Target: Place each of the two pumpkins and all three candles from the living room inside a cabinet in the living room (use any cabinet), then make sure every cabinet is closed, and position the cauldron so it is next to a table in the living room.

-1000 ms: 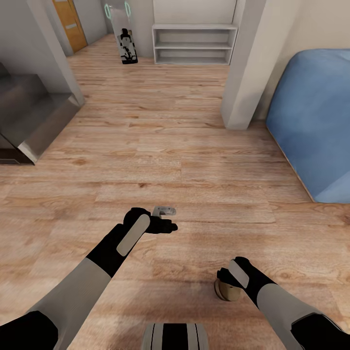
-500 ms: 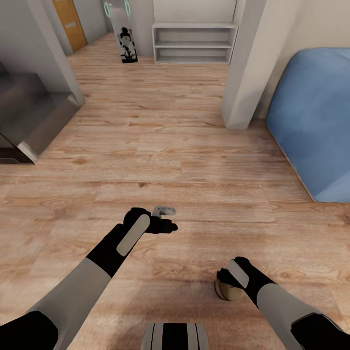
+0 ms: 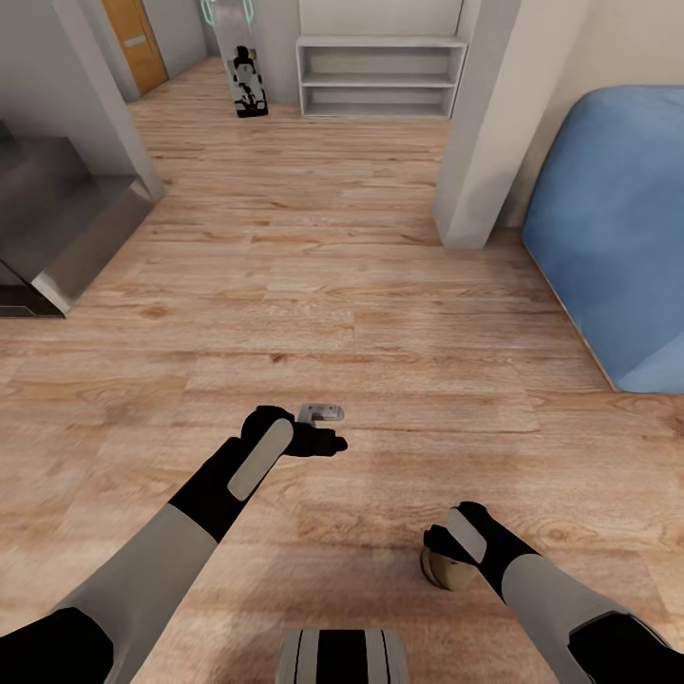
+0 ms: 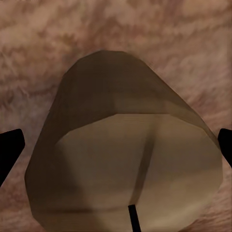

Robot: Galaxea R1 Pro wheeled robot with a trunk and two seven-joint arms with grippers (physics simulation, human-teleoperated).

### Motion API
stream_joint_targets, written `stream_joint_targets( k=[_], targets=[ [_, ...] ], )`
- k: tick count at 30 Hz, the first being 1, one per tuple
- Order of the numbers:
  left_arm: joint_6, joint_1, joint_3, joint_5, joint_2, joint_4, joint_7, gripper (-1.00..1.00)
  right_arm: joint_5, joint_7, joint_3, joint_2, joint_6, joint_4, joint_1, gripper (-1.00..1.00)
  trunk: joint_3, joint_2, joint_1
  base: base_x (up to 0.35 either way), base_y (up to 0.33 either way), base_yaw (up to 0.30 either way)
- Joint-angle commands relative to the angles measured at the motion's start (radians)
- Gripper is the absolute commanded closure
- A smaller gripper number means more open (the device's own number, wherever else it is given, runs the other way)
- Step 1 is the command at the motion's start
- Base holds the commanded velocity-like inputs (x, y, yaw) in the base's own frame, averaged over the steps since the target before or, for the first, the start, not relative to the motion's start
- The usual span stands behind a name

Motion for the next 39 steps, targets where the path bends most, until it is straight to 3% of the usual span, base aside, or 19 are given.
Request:
stream_joint_targets(
  k=[1, 2, 3, 35, 39],
  targets=[
    [0.002, -0.001, -0.001, 0.010, 0.000, -0.001, 0.010, -1.00, -0.010, -0.008, 0.008, -0.001, 0.004, -0.002, 0.000, -1.00, -0.001, 0.000, 0.000, 0.000, 0.000, 0.000],
    [0.002, -0.001, -0.001, 0.011, 0.000, -0.001, 0.010, -1.00, -0.010, -0.008, 0.008, -0.001, 0.004, -0.002, 0.000, -1.00, -0.001, 0.000, 0.000, 0.000, 0.000, 0.000],
    [0.002, -0.001, -0.001, 0.011, 0.000, -0.001, 0.010, -1.00, -0.010, -0.008, 0.008, -0.001, 0.004, -0.002, 0.000, 1.00, -0.001, 0.000, 0.000, 0.000, 0.000, 0.000],
    [0.003, -0.001, -0.001, 0.009, 0.000, -0.001, 0.010, -1.00, -0.010, -0.008, 0.008, -0.001, 0.004, -0.002, 0.000, 1.00, -0.001, 0.000, 0.000, 0.000, 0.000, 0.000],
    [0.002, -0.001, -0.001, 0.005, 0.000, -0.001, 0.010, -1.00, -0.009, -0.008, 0.008, -0.001, 0.004, -0.002, 0.000, 1.00, 0.015, 0.001, -0.002, 0.000, 0.000, 0.000]
  ],
)
